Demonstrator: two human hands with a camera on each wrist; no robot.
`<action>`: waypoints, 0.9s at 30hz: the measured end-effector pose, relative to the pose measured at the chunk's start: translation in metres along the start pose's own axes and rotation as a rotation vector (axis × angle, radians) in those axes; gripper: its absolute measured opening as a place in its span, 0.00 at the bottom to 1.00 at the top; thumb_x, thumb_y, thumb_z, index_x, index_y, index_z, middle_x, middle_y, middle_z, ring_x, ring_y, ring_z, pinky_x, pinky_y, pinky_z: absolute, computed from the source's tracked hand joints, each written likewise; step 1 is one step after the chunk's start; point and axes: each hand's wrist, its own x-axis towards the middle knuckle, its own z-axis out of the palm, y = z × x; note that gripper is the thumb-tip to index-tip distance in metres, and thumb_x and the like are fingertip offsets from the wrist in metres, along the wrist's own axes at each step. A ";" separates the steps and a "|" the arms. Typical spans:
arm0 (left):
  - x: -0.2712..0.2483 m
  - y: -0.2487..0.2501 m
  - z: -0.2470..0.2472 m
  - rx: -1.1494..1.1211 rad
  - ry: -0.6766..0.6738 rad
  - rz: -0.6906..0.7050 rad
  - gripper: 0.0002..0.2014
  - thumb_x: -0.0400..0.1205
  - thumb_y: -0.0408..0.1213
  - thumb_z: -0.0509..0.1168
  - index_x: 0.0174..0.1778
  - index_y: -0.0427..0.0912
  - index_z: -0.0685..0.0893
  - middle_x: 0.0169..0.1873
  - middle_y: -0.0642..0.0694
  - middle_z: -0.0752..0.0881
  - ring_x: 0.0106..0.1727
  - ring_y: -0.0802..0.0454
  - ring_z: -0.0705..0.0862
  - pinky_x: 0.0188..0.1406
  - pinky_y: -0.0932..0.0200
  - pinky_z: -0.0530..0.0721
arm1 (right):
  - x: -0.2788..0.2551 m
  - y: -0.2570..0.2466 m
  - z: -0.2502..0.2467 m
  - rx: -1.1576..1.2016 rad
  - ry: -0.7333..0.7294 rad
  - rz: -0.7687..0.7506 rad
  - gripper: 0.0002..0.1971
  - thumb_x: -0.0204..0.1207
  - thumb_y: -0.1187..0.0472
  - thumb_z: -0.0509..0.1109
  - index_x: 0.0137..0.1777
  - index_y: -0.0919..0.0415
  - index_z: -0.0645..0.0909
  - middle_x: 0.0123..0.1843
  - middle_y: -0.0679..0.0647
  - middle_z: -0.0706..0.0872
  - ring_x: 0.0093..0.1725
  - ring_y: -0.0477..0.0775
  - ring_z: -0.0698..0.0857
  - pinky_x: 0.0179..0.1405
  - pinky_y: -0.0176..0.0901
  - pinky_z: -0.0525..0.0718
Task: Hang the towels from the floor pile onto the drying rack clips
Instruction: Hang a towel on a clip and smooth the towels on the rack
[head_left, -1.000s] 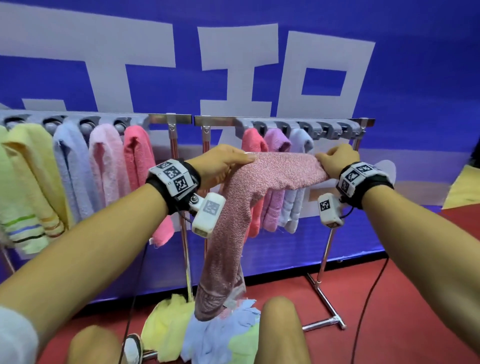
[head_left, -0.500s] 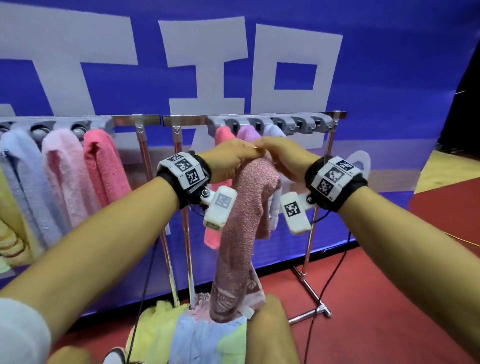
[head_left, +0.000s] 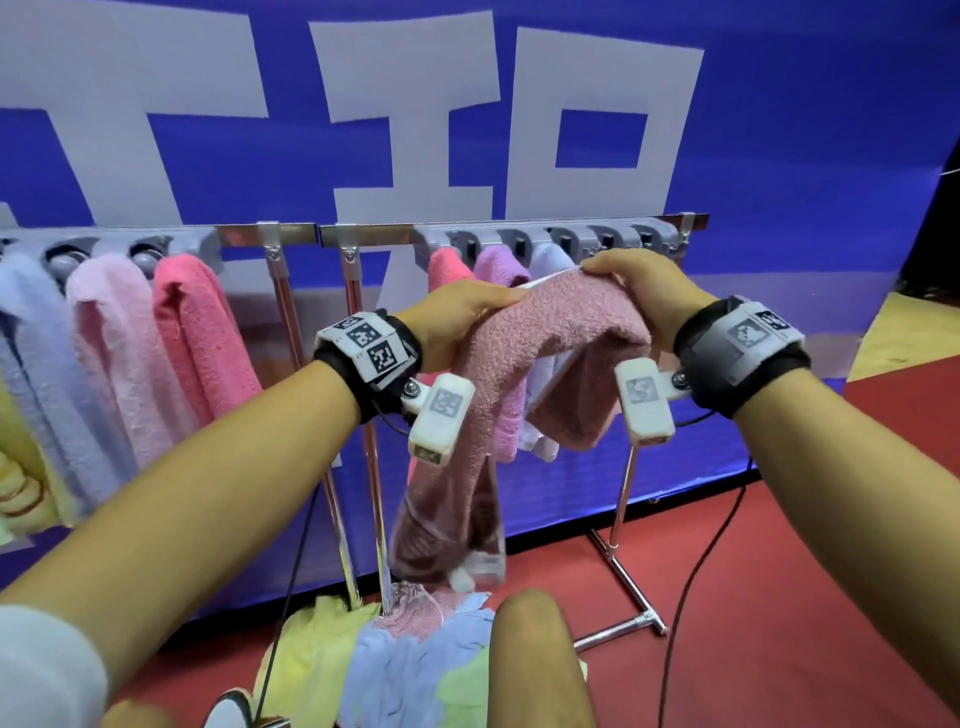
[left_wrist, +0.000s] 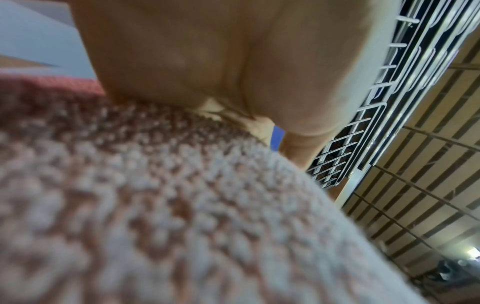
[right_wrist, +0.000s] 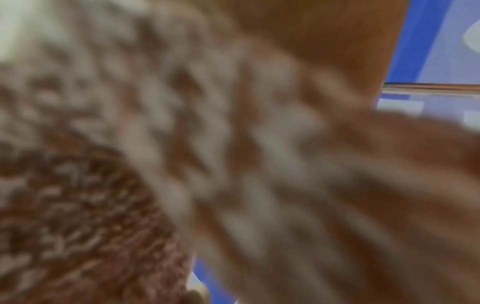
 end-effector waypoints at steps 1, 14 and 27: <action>0.005 0.001 0.006 -0.006 -0.002 0.021 0.13 0.87 0.36 0.59 0.62 0.37 0.85 0.46 0.41 0.90 0.42 0.49 0.88 0.44 0.58 0.87 | 0.001 0.002 -0.002 -0.023 -0.012 -0.004 0.06 0.65 0.59 0.71 0.35 0.59 0.76 0.28 0.54 0.78 0.28 0.50 0.78 0.32 0.40 0.75; 0.070 -0.004 0.050 0.152 0.052 0.141 0.22 0.88 0.44 0.63 0.64 0.25 0.81 0.52 0.28 0.86 0.47 0.44 0.84 0.50 0.50 0.85 | 0.020 0.007 -0.043 -0.135 -0.198 0.031 0.13 0.83 0.70 0.61 0.35 0.62 0.75 0.25 0.48 0.82 0.25 0.44 0.79 0.28 0.35 0.77; 0.137 -0.015 0.096 0.194 0.165 0.128 0.13 0.87 0.44 0.63 0.67 0.49 0.76 0.61 0.48 0.82 0.63 0.52 0.81 0.61 0.51 0.77 | 0.068 0.000 -0.109 -0.324 0.124 -0.048 0.09 0.78 0.67 0.64 0.36 0.63 0.79 0.38 0.59 0.80 0.38 0.55 0.77 0.45 0.49 0.72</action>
